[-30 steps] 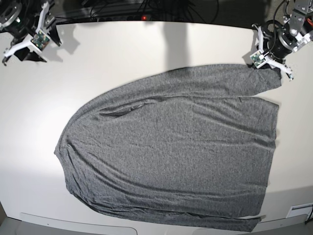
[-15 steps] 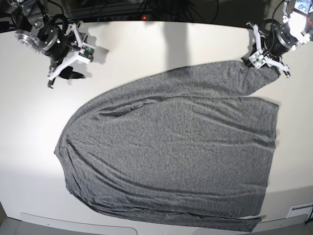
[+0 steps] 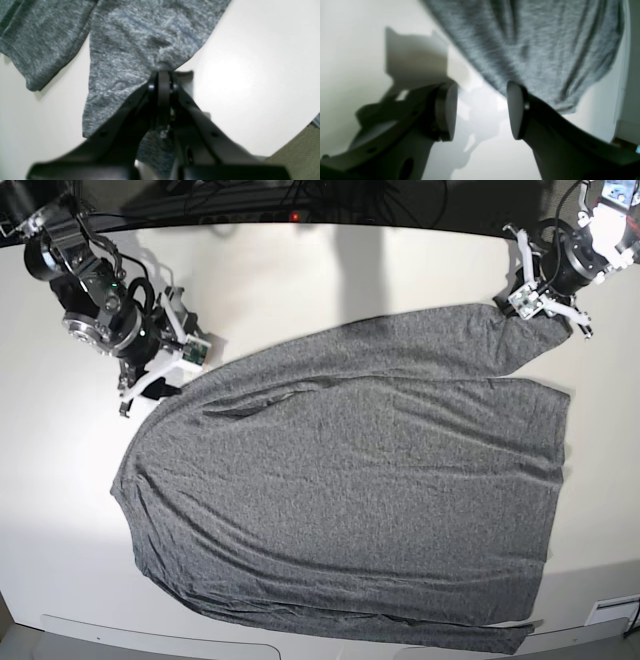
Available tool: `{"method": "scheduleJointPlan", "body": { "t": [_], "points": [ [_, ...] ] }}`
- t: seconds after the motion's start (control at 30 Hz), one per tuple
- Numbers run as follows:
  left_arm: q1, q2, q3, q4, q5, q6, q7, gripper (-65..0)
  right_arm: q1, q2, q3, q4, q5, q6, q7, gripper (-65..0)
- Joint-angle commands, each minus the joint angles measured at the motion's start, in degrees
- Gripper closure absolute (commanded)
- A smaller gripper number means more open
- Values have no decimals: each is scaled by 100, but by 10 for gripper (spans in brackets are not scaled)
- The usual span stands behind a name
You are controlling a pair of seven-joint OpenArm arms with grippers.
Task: Fold the T-shirt properly
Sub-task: 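Grasp the shirt's shoulder corners with both grippers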
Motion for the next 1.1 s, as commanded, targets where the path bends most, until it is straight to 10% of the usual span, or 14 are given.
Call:
{"method": "scheduleJointPlan", "body": {
  "t": [0.0, 0.5, 0.83, 1.07],
  "points": [
    [61, -48, 15, -11, 79, -181, 208, 0, 188, 79, -76, -74, -61, 31, -61, -323],
    [61, -48, 15, -11, 79, -181, 208, 0, 1403, 59, -1174, -717, -55, 508, -59, -320],
    [63, -50, 15, -11, 79, -181, 210, 0, 1484, -295, -1174, -1255, 219, 508, -66, 0],
    [68, -72, 4, 83, -393, -181, 264, 0, 1497, -181, -1156, -1034, 358, 508, -199, 0]
  ]
}}
